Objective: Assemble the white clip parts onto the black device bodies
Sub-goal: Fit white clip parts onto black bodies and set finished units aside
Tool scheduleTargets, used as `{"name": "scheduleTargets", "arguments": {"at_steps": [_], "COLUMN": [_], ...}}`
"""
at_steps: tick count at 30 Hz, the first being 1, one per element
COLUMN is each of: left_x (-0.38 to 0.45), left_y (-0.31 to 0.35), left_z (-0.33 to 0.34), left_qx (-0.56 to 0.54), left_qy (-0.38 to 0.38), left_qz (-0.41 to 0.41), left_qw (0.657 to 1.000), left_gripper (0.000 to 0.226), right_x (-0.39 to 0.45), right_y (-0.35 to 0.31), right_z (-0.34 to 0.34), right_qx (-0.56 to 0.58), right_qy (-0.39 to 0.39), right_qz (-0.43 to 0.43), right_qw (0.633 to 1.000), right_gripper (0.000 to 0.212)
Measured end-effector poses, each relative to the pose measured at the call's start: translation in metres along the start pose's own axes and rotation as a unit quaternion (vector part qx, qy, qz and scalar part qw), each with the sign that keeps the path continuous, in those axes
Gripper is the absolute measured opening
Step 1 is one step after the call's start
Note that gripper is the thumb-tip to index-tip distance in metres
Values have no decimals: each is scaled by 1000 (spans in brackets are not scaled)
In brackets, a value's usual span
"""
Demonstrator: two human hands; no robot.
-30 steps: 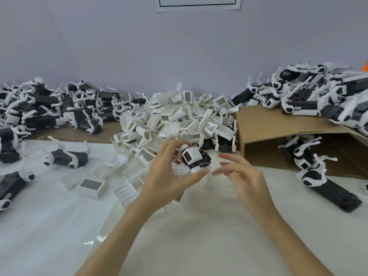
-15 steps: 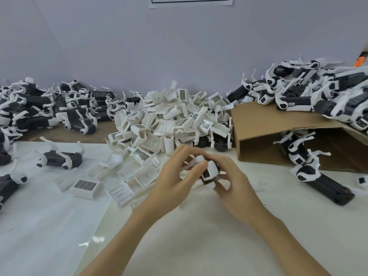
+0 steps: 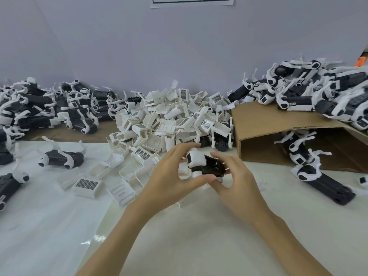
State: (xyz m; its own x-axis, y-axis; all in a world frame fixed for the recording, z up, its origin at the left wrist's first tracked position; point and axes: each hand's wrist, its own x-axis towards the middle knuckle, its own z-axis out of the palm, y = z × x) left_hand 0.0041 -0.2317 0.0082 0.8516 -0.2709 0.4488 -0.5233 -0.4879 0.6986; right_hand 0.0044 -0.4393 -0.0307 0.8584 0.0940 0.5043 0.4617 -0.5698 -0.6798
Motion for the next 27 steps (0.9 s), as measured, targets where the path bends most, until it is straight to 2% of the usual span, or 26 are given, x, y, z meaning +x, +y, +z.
{"name": "scheduleTargets", "arguments": {"at_steps": [3, 5, 7, 11, 14, 17, 19, 22, 23, 25, 27], "left_x": [3, 4, 5, 7, 8, 7, 7, 5, 4, 2, 1], "left_y": [-6, -11, -15, -24, -29, -28, -24, -18, -16, -12, -11], "left_z": [-9, -15, -20, -28, -30, -29, -27, -14, -8, 3, 12], "left_qx": [-16, -36, -68, -116, -95, -73, -62, -26, -9, 47, 102], "left_qy": [17, 11, -14, -81, -92, -85, -44, 71, 110, 161, 172], "left_qz": [28, 39, 34, 3, -6, 6, 28, 61, 63, 69, 106], "left_qw": [999, 999, 997, 990, 991, 994, 997, 995, 992, 983, 974], "left_gripper": [67, 65, 67, 76, 75, 67, 62, 59, 60, 64, 69], "right_x": [3, 5, 7, 8, 8, 8, 9, 7, 6, 5, 6], "right_y": [-1, -3, -4, -4, -6, -6, -6, -12, -14, -18, -21], "right_z": [-3, -6, -9, -21, -23, -24, -20, -8, -4, 1, 3], "right_qx": [1, 33, 54, -18, -64, -66, -22, 91, 116, 171, 253], "right_qy": [15, -16, -38, 1, 16, 16, 10, 47, 63, 61, 40], "right_qz": [-8, -7, -5, -54, -99, -106, -74, 28, 73, 141, 197], "right_qw": [1000, 999, 998, 998, 993, 992, 997, 994, 989, 973, 946], "right_gripper": [67, 75, 75, 73, 73, 73, 75, 83, 77, 50, 47]}}
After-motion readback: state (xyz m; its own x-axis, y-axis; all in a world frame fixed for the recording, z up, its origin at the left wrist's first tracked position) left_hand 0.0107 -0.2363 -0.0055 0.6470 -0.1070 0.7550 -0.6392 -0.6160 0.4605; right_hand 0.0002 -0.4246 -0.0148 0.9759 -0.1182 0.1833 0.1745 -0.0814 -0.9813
